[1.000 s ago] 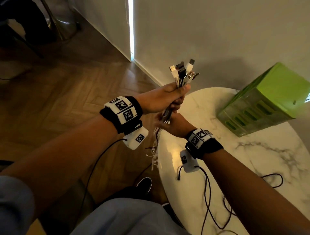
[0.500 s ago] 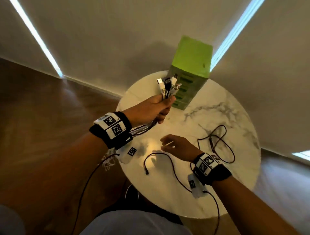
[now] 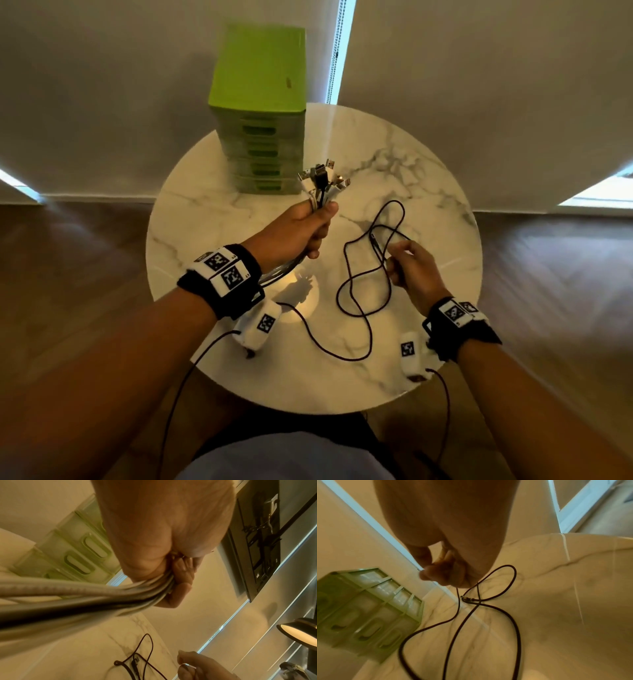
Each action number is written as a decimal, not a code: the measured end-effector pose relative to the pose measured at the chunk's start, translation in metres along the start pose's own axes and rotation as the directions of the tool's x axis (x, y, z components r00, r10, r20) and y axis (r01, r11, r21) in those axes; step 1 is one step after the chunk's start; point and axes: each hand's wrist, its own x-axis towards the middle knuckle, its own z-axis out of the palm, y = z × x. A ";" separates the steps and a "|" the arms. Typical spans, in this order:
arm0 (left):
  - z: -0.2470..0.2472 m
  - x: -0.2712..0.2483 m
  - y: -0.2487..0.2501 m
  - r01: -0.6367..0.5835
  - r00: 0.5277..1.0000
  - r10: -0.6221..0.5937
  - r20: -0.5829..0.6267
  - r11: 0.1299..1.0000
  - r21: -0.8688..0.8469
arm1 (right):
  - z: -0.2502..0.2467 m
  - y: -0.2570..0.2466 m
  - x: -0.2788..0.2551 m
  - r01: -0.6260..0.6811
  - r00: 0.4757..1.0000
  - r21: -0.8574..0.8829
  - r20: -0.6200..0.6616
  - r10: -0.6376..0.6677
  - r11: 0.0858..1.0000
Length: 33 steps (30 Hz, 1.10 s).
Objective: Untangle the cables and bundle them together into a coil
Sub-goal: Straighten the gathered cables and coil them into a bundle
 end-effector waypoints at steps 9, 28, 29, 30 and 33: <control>0.032 0.029 -0.003 0.057 0.996 -0.059 -0.069 0.998 -0.031 | -0.027 0.037 0.065 0.142 0.987 -0.950 0.157 0.032 0.279; 0.039 0.034 -0.006 -0.061 0.965 0.010 -0.261 0.980 -0.188 | -0.006 -0.091 0.057 0.426 0.898 -0.833 0.435 -0.057 0.353; 0.036 0.032 -0.005 -0.076 0.964 0.015 -0.264 0.973 -0.220 | -0.006 -0.090 0.055 0.385 0.915 -0.835 0.399 -0.048 0.392; 0.034 0.031 -0.005 -0.085 0.963 0.014 -0.268 0.963 -0.254 | -0.005 -0.087 0.055 0.349 0.930 -0.805 0.358 -0.077 0.480; 0.024 0.029 -0.007 -0.084 0.958 -0.025 -0.286 0.928 -0.364 | 0.005 -0.086 0.045 0.265 0.964 -0.480 0.156 -0.216 0.836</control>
